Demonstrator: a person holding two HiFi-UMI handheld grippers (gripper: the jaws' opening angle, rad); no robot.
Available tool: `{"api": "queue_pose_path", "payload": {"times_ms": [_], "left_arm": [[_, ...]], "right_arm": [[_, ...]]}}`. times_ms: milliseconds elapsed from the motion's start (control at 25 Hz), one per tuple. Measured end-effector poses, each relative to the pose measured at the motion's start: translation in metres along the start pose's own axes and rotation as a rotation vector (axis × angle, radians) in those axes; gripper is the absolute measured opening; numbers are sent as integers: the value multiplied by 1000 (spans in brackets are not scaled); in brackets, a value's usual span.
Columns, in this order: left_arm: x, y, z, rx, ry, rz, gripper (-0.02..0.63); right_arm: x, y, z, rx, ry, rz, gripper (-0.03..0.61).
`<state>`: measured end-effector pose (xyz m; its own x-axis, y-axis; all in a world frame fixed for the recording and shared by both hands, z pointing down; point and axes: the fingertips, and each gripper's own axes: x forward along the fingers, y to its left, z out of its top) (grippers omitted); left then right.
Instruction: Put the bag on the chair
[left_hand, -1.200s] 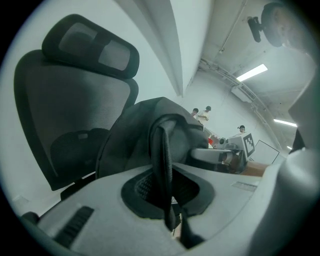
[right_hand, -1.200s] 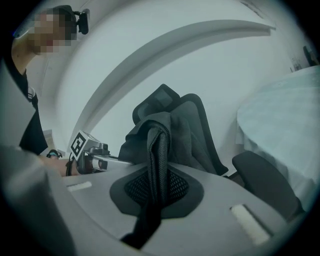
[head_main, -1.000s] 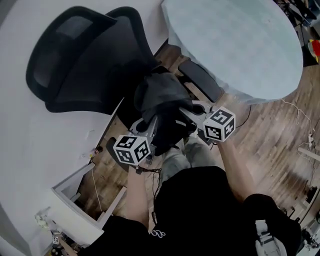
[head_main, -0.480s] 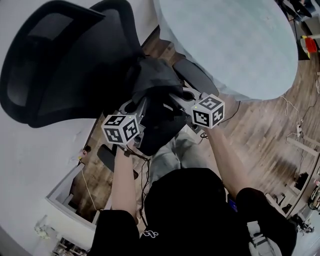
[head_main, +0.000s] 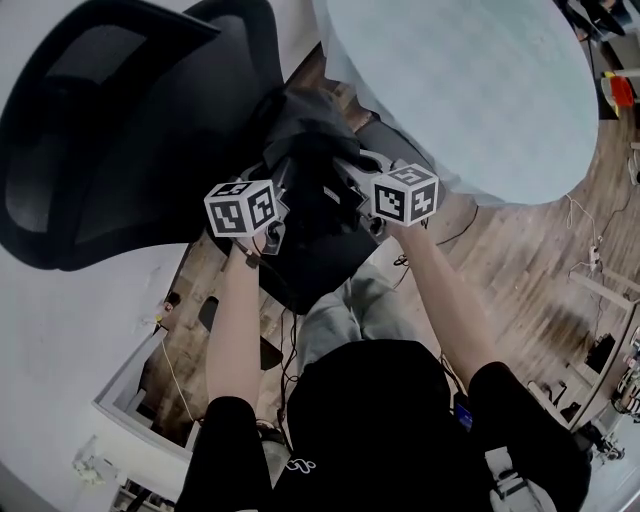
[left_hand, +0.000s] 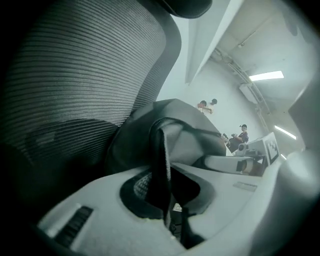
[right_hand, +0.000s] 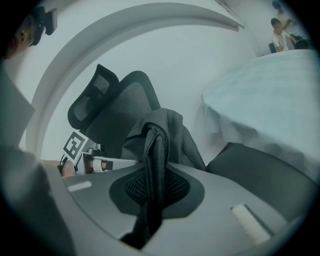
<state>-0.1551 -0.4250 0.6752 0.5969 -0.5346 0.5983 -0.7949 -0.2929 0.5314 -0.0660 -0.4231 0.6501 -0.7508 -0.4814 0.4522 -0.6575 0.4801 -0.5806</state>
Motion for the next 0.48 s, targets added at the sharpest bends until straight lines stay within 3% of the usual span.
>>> {"api": "queue_pose_path", "payload": {"times_ms": [120, 200, 280, 320, 480], "left_arm": [[9, 9, -1, 17, -8, 27, 31], [9, 18, -3, 17, -30, 61, 84], [1, 24, -8, -12, -43, 85, 162], [-6, 25, -11, -18, -47, 94, 200], [-43, 19, -10, -10, -101, 142, 242]], "right_arm": [[6, -12, -3, 16, 7, -79, 49], [6, -15, -3, 0, 17, -116, 112], [0, -8, -1, -26, 16, -112, 224], [-5, -4, 3, -38, 8, -105, 249], [-36, 5, 28, -78, -56, -100, 252]]}}
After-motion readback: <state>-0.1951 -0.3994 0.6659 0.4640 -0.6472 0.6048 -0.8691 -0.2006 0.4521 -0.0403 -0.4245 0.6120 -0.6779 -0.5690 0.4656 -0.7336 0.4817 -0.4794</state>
